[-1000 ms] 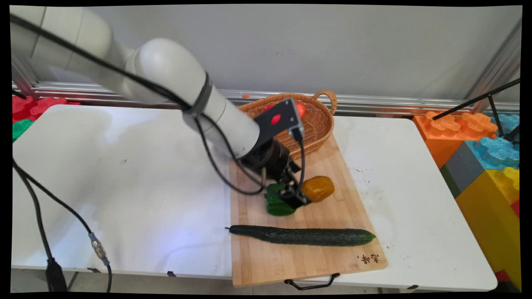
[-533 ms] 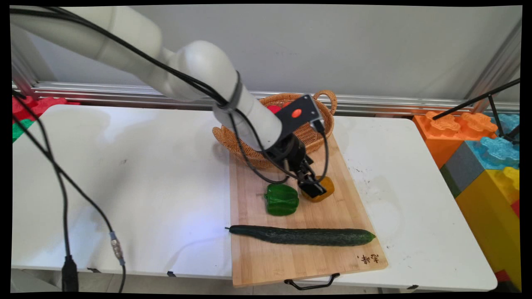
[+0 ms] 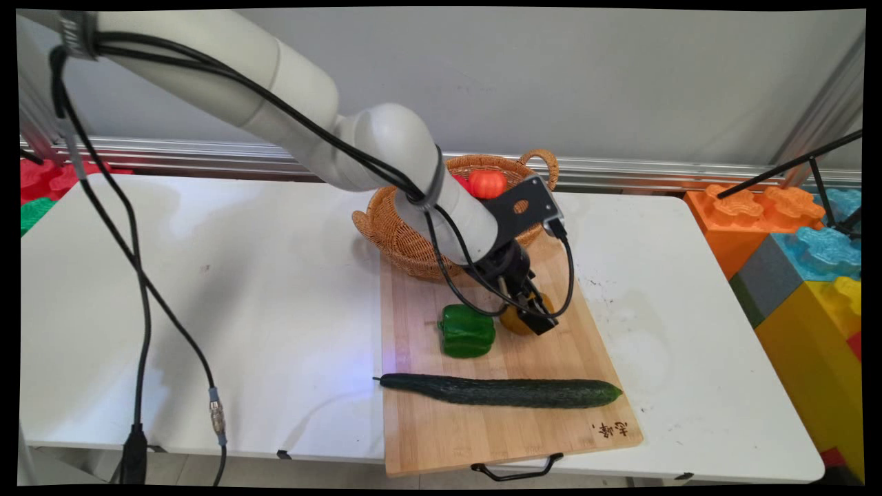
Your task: Pick up the potato from the cutting board, then place the picked object in the vegetable basket
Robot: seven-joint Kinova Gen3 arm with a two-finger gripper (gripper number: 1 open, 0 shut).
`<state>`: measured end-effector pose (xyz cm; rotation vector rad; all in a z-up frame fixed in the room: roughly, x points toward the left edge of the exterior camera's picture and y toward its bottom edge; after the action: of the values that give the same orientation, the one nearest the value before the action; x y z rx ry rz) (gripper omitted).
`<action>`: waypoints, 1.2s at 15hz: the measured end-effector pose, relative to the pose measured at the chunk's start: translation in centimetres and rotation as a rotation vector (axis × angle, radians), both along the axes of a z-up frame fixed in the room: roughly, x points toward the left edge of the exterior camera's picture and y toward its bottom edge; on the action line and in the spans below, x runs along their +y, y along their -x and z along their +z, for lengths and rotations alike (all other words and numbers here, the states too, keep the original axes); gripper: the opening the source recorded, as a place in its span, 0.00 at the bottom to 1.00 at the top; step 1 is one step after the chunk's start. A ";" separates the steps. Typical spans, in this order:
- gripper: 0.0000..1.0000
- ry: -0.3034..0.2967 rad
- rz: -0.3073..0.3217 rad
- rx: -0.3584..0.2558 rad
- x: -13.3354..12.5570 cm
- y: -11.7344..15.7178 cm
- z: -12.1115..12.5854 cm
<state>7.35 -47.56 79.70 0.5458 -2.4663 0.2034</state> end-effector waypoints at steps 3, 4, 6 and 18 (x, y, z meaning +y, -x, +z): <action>1.00 0.003 0.015 -0.021 0.0 0.4 -1.0; 1.00 0.003 0.018 -0.027 0.1 0.5 -1.3; 1.00 0.006 0.028 -0.043 0.1 0.6 -1.9; 0.00 0.024 0.027 -0.043 1.2 0.5 -2.0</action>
<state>6.88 -46.35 77.74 0.5704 -2.4956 0.2578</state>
